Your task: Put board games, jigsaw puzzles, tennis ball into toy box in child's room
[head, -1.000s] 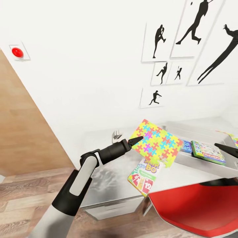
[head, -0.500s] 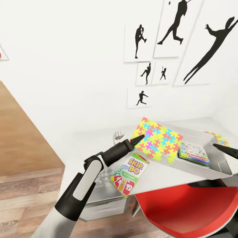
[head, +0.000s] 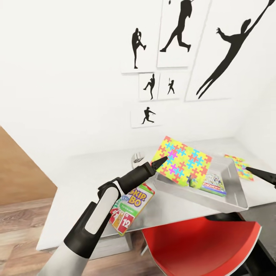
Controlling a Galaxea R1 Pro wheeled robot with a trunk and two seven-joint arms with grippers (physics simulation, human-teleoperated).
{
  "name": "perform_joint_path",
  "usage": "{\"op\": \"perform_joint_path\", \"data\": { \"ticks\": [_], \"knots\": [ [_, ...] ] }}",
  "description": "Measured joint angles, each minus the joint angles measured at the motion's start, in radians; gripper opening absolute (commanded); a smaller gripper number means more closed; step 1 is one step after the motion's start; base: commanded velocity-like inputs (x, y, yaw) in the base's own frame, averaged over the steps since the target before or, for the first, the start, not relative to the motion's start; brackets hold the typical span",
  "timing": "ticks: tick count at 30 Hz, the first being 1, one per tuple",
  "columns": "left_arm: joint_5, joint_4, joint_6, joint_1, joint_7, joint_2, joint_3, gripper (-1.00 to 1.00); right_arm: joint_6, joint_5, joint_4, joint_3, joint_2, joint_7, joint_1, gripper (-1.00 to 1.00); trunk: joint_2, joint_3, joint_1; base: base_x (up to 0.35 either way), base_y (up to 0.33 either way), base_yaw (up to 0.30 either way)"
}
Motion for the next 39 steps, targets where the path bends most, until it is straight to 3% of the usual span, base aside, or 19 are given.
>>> {"op": "perform_joint_path", "data": {
  "ticks": [11,29,39],
  "knots": [
    [0.000,0.001,-0.008,0.002,0.000,0.000,-0.001,-1.00,0.000,0.000,0.001,0.005,0.006,-0.002,0.000,1.00,0.000,0.000,0.000,0.072,-0.247,-0.001],
    [0.003,-0.001,-0.012,0.002,-0.001,0.001,0.000,-1.00,0.000,0.001,0.000,0.017,0.009,-0.002,0.000,1.00,0.000,0.000,0.000,0.004,-0.013,-0.003],
    [0.003,-0.003,-0.012,0.003,-0.001,0.003,0.000,-1.00,0.000,0.002,0.000,0.018,0.008,-0.002,0.000,1.00,0.000,0.000,0.000,0.000,0.000,0.109]
  ]
}}
